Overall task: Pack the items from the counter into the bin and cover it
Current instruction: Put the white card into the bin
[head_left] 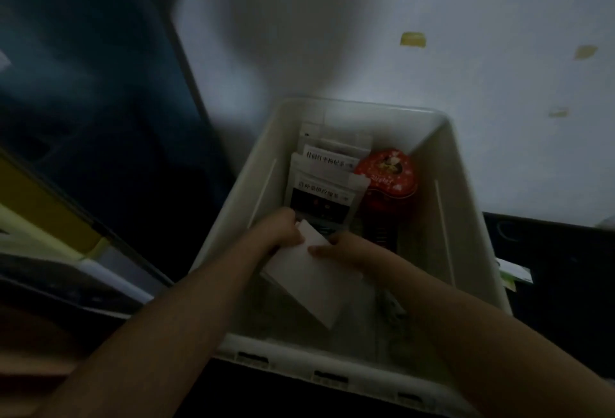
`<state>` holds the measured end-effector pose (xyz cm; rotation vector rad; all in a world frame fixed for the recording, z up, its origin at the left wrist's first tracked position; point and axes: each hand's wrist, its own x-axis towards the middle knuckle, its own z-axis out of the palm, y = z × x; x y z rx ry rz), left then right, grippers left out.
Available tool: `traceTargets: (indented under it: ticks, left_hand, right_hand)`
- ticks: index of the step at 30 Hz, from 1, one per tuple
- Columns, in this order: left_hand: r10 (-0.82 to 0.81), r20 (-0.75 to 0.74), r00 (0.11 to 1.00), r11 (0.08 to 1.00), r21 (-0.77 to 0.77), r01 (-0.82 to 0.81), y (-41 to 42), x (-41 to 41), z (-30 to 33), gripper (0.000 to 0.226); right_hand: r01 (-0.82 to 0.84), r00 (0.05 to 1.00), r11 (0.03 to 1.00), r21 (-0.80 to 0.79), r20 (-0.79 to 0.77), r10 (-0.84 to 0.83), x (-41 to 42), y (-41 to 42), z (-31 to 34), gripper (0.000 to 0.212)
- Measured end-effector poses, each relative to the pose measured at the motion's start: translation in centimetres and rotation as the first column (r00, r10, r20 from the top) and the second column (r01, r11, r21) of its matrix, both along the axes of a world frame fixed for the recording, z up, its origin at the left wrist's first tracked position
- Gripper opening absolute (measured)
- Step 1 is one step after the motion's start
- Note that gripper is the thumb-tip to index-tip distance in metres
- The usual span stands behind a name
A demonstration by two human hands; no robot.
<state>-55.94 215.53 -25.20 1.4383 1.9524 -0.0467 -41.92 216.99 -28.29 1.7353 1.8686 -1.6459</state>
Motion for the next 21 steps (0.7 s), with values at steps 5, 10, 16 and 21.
traceTargets:
  ticks: [5,10,16,21]
  left_hand:
    - [-0.072,-0.083,0.994,0.992,-0.114,0.063,-0.2,-0.6,-2.9,0.042]
    - [-0.031,-0.064,0.997,0.984,-0.179,0.019,-0.4,-0.2,-4.9,0.052]
    - [0.000,-0.086,0.996,0.973,-0.228,-0.020,-0.4,-0.6,-6.5,0.043]
    - [0.022,-0.107,0.994,0.969,-0.243,-0.047,-0.1,-0.5,-6.8,0.043]
  right_hand:
    - [-0.073,0.995,0.997,-0.027,0.062,0.075,-0.2,-1.2,-2.4,0.046]
    - [-0.187,0.968,0.980,0.064,0.182,0.173,-0.2,-1.9,-3.7,0.046]
    - [-0.229,0.928,0.970,0.077,0.317,0.194,0.1,-1.9,-5.1,0.047]
    - [-0.055,0.945,0.998,0.040,0.325,0.039,0.2,-2.1,-5.8,0.048]
